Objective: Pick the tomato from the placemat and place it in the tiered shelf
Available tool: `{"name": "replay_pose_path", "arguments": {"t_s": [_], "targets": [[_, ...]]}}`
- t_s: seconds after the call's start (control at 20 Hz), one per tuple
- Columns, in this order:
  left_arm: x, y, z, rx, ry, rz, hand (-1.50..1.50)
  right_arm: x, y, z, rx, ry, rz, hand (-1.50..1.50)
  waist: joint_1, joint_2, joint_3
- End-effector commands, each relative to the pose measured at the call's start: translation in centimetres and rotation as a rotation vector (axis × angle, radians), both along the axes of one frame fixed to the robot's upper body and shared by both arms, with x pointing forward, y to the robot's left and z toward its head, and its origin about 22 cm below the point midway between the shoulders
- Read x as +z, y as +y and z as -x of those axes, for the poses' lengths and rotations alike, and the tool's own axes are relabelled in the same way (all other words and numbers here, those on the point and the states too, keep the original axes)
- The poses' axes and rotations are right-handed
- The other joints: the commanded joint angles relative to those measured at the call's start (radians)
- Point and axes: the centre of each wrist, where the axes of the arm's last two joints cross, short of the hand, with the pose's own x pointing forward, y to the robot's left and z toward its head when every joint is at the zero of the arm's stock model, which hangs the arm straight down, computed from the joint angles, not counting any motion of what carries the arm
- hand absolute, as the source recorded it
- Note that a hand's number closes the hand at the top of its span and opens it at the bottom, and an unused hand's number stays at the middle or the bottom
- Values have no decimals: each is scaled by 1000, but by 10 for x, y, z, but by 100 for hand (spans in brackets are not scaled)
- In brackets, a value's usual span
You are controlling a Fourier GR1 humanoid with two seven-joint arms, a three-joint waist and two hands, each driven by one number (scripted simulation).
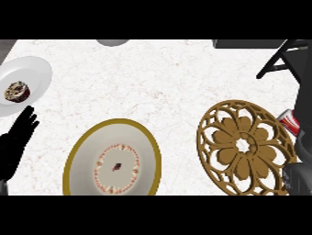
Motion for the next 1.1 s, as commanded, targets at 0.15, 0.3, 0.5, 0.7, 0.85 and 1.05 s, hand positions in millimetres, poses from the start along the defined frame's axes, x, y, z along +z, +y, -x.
{"name": "replay_pose_path", "arguments": {"t_s": [0.15,0.3,0.5,0.7,0.85,1.05], "targets": [[1,-9,2,5,-7,-12,0,1,-29,-5,-174,92,-78,150,1,0,1],[-3,0,2,6,8,-7,0,11,-56,-11,-203,118,-59,150,5,3,1],[-1,-2,-6,-9,6,-7,0,-2,-84,-9,-220,156,-56,150,-3,2,1],[7,-7,-6,1,-9,-11,0,-1,-98,-17,-249,114,-86,150,8,5,1],[-6,-5,8,-5,-5,10,0,-25,-131,-9,-243,92,-107,150,6,4,2],[-5,0,1,8,-4,3,0,-51,-165,-1,-237,80,-134,150,-4,4,2]]}}
